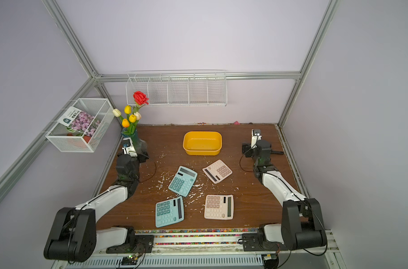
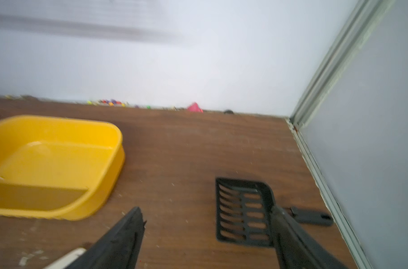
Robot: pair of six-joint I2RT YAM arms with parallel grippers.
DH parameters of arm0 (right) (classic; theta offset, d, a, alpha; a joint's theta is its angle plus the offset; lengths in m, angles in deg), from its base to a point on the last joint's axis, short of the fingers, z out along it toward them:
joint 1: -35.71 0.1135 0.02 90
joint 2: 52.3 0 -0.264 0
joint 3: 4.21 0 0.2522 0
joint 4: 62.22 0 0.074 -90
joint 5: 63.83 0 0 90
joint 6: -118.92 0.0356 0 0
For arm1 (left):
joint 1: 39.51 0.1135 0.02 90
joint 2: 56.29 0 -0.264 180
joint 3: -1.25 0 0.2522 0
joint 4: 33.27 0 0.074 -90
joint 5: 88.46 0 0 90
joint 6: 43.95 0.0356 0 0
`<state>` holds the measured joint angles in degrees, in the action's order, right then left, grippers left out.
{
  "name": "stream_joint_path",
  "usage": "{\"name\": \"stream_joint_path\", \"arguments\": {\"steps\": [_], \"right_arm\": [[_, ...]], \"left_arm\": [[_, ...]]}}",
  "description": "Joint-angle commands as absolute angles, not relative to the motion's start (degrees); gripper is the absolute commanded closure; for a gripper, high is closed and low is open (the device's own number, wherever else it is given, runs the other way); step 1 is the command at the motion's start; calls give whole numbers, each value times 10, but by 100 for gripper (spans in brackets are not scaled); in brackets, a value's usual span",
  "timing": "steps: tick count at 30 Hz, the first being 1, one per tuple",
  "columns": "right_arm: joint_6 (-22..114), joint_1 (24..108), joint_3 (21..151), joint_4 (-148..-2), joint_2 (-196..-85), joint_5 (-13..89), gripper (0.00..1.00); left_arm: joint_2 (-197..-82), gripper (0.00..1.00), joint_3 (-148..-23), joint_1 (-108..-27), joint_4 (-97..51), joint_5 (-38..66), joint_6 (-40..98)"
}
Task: Put the calculator in the storage box
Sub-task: Pick up the calculator at the center of the board.
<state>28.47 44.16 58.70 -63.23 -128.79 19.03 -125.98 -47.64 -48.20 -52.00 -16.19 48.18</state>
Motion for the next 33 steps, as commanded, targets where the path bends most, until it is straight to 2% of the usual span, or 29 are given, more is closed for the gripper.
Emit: {"name": "stream_joint_path", "arguments": {"steps": [1,5,8,11,14,16,20,22,27,33], "right_arm": [[294,496,650,-839,-1278,166,15],[394,526,749,-1014,-1291,227,16],[392,558,758,-1049,-1278,285,16],[363,567,782,-1093,-1287,402,19],[303,578,845,-1181,-1338,502,31],[266,593,883,-1233,-1378,516,36],[215,614,920,-1271,-1438,558,60],[201,623,928,-1271,-1461,583,65],[165,654,992,-1294,-1534,593,64],[147,667,1128,-1384,-1659,632,62]], "left_arm": [[-1214,13,-572,-482,-286,-150,468],[-1208,13,-671,-483,-102,-78,418],[-1207,14,-688,-483,-24,-28,395],[-1198,14,-677,-483,17,13,384],[-1190,14,-658,-483,26,35,371],[-1193,14,-648,-482,24,48,365],[-1211,14,-643,-482,20,67,362],[-1218,14,-641,-482,16,68,362],[-1221,13,-635,-481,8,67,361],[-1227,13,-629,-479,5,66,360]]}}
